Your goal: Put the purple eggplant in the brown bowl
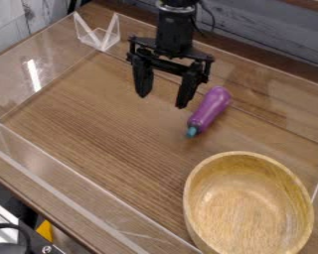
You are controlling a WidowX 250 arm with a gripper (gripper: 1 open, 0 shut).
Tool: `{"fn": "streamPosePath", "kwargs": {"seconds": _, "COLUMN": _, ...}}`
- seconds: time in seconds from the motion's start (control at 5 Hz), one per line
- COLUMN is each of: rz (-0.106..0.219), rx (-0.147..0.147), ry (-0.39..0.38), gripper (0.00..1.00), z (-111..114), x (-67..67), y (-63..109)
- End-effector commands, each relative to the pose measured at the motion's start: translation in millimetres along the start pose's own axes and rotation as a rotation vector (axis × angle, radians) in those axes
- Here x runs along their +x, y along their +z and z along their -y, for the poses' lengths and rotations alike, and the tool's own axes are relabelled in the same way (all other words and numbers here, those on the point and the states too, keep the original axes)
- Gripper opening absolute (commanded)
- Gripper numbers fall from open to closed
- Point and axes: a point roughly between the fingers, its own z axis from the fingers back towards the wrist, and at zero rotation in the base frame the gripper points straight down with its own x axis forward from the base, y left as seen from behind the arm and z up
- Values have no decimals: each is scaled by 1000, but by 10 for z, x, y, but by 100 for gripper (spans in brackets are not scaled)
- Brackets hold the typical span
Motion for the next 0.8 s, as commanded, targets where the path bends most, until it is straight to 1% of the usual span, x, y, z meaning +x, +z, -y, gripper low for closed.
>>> {"fn": "streamPosePath", "kwargs": {"seconds": 0.0, "rz": 27, "rx": -3, "ry": 23, "gripper": 100, "z": -62, "x": 15, "y": 62}}
{"fn": "streamPosePath", "kwargs": {"seconds": 0.6, "rz": 6, "rx": -2, "ry": 50, "gripper": 100, "z": -115, "x": 9, "y": -28}}
